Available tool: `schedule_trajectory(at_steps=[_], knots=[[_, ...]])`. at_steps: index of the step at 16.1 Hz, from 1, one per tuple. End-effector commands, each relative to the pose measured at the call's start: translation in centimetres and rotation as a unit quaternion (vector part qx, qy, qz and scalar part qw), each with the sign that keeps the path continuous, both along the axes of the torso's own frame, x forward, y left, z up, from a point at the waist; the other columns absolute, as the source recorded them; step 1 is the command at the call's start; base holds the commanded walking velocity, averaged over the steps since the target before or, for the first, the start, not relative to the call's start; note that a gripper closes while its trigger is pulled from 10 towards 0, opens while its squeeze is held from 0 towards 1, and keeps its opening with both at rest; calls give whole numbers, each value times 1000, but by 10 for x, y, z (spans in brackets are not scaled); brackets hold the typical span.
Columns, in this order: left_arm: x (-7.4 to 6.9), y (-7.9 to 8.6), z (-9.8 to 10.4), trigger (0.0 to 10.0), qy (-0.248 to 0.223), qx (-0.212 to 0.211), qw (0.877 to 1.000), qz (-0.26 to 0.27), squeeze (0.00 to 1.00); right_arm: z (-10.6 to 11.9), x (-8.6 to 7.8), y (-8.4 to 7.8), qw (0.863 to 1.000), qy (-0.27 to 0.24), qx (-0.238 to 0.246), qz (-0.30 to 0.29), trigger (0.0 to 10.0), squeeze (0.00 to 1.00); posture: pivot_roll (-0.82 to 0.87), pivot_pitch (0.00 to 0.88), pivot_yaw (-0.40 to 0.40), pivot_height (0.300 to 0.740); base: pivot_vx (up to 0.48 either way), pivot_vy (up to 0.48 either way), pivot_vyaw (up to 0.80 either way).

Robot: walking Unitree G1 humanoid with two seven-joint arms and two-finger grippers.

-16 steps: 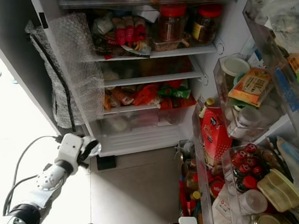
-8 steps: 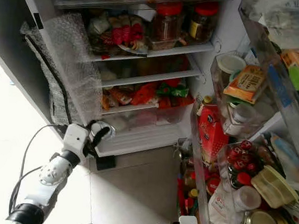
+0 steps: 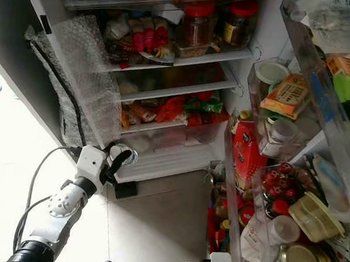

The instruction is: Restocking fridge

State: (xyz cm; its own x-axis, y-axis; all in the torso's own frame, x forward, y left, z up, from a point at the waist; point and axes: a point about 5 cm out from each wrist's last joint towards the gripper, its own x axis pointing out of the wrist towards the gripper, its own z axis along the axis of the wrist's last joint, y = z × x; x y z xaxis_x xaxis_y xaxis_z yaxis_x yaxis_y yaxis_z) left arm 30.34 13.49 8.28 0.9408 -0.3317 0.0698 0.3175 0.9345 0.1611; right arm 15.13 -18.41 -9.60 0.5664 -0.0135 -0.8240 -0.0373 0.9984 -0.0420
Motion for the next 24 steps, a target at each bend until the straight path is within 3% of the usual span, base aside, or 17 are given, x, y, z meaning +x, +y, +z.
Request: schedule_trajectory(at_steps=[1, 9, 19, 24], knots=[[-2, 0, 1, 10000, 0, -2, 1000, -1, 0, -5, -13, 1, 1000, 22, -2, -3, 10000, 0, -137, 195, 11, 740, 0, 0, 0], [-1, 0, 5, 10000, -3, -2, 1000, 1, 0, -5, -13, 0, 1000, 21, -9, -3, 10000, 0, -131, 190, 10, 732, 0, 0, 0], [0, -3, 10, 10000, -9, -4, 1000, 0, 0, -5, -13, 0, 1000, 24, -5, -5, 10000, 0, -133, 190, 9, 638, 0, 0, 0], [1, -4, 12, 10000, -9, -2, 1000, 0, 0, -5, -12, 0, 1000, 22, -4, 0, 10000, 0, -132, 192, 7, 633, 0, 0, 0]])
